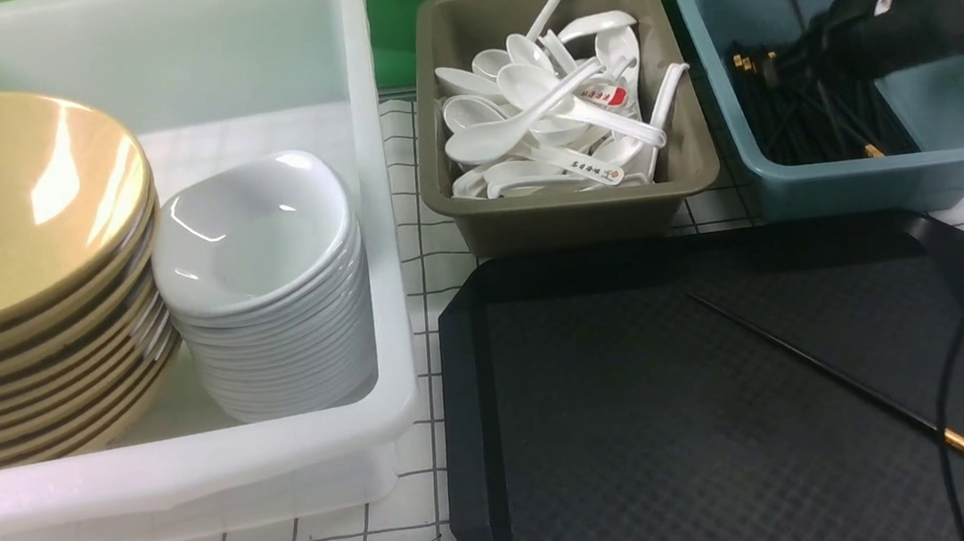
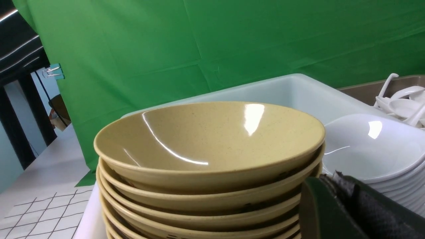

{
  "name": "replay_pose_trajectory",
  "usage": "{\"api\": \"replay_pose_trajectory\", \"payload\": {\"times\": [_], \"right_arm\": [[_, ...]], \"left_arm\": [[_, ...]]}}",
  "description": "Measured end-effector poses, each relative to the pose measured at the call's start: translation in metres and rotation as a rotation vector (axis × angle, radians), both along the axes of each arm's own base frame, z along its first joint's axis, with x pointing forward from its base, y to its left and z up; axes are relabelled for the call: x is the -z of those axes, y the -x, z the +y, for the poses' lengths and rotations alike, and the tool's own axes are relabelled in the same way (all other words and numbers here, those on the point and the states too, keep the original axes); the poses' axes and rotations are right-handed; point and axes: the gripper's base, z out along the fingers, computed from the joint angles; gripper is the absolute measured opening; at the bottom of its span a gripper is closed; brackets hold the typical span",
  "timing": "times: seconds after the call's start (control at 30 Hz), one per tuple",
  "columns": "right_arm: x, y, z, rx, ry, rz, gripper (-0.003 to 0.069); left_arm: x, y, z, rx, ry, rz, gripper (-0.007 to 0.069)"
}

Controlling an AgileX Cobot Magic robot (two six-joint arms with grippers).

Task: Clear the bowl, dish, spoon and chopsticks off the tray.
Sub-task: Use the right arm to put a chopstick into the small storage box on the right, then use the right arm to grab a chopstick

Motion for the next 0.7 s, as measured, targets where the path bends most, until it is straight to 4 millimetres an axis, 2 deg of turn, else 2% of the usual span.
{"api": "replay_pose_trajectory", "payload": {"times": [0.1, 0.2, 0.27, 0.37, 0.47, 0.53, 0.57, 0.6, 0.7], "right_arm": [[0.007, -0.007, 0.0, 0.007, -0.002, 0.055, 0.0055], [0.002, -0.008, 0.0, 0.026, -0.019, 0.071, 0.0078], [-0.01, -0.006, 0.0, 0.031, -0.022, 0.079, 0.0125], [-0.039, 0.009, -0.001, 0.021, -0.005, 0.117, 0.0225], [-0.075, 0.04, -0.001, -0.005, 0.02, 0.159, 0.0301], [-0.083, 0.065, -0.001, -0.024, 0.036, 0.209, 0.0342], [-0.075, 0.085, 0.0, -0.032, 0.043, 0.268, 0.0364], [-0.074, 0.096, 0.0, -0.034, 0.045, 0.288, 0.0371], [-0.031, 0.142, -0.002, -0.047, 0.057, 0.453, 0.0387]], "left_arm": [[0.0, 0.0, 0.0, 0.0, 0.0, -0.001, -0.0013], [0.0, 0.0, 0.0, 0.001, 0.0, -0.001, -0.0013], [0.0, 0.0, 0.0, 0.001, 0.0, -0.002, -0.0013], [0.0, 0.0, 0.0, 0.002, 0.0, -0.002, -0.0013], [0.0, 0.0, 0.0, 0.001, 0.001, -0.002, -0.0013], [0.0, 0.0, 0.0, 0.002, 0.002, -0.003, -0.0013], [0.0, 0.0, 0.0, 0.002, 0.002, -0.003, -0.0013], [0.0, 0.0, 0.0, 0.002, 0.002, -0.003, -0.0013], [0.0, 0.0, 0.0, 0.002, -0.003, -0.004, -0.0013]]}}
